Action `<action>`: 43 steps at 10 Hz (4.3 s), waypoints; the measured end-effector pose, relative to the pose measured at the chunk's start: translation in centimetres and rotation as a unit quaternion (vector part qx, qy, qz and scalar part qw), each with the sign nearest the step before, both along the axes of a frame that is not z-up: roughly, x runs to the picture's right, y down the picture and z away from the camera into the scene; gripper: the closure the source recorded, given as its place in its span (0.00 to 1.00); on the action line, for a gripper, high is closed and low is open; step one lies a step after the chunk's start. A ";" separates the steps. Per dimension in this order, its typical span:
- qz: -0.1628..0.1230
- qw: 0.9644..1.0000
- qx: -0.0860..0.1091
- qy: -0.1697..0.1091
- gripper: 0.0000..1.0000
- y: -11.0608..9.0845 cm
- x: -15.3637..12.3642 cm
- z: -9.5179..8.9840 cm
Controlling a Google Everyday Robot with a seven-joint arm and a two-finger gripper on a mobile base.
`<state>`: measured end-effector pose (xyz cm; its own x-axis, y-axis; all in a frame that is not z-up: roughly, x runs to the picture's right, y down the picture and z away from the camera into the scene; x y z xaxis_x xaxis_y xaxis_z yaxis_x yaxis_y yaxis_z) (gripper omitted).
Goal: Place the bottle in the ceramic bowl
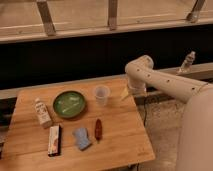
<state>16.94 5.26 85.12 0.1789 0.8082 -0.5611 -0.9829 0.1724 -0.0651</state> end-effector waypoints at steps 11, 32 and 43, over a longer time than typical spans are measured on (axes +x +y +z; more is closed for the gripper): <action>-0.032 0.999 -0.002 -0.036 0.20 -1.6 -2.1 0.0; -0.271 0.936 0.087 -0.206 0.20 -8.5 -30.1 -7.4; -0.325 0.897 0.083 -0.286 0.20 -6.8 -40.1 -9.0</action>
<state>-23.19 -1.55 76.07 0.8635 0.4928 -0.1074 -0.4846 0.7516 -0.4474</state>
